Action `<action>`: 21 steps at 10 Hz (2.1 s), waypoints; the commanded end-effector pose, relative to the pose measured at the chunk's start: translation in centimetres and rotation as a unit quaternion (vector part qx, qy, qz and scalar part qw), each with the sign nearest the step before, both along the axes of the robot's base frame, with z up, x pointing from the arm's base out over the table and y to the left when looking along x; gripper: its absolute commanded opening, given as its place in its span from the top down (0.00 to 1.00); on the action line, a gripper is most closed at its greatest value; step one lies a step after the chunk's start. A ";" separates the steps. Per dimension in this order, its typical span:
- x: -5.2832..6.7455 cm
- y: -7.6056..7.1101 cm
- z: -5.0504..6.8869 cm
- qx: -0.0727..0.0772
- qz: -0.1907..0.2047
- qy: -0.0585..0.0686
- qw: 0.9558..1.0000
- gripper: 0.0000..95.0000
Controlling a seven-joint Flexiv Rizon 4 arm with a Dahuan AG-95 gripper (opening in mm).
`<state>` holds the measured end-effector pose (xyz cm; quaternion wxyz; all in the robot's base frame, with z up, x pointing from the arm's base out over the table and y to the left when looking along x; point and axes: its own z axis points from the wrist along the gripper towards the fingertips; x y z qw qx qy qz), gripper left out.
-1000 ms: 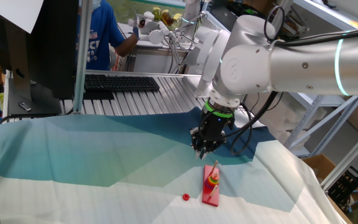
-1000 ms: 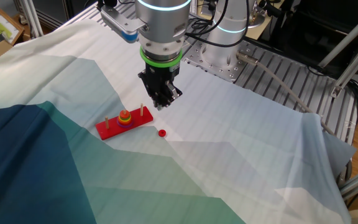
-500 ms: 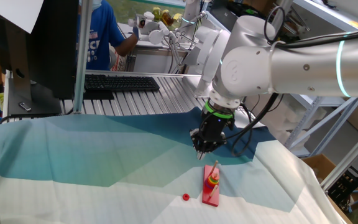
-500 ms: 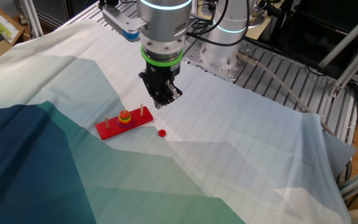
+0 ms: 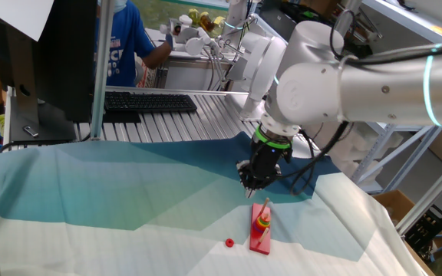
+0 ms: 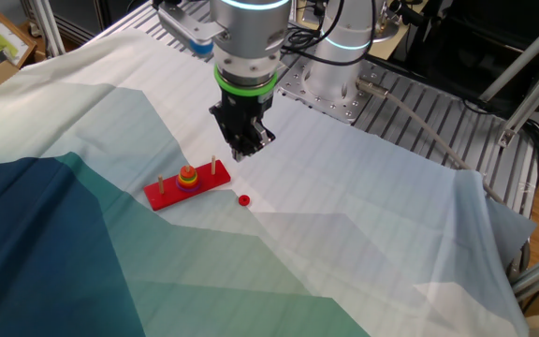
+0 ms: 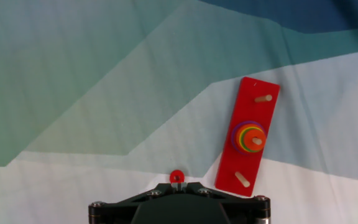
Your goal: Take out one Hanoi block and throw it aside
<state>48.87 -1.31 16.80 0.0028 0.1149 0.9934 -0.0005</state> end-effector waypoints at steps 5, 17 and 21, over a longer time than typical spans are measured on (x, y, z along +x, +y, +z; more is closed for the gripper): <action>0.3 -2.0 -1.0 -0.004 0.015 -0.014 1.000 1.00; 2.7 -4.2 -0.6 -0.007 0.027 -0.020 0.999 1.00; 2.6 -4.0 -1.2 -0.004 0.023 -0.009 1.000 1.00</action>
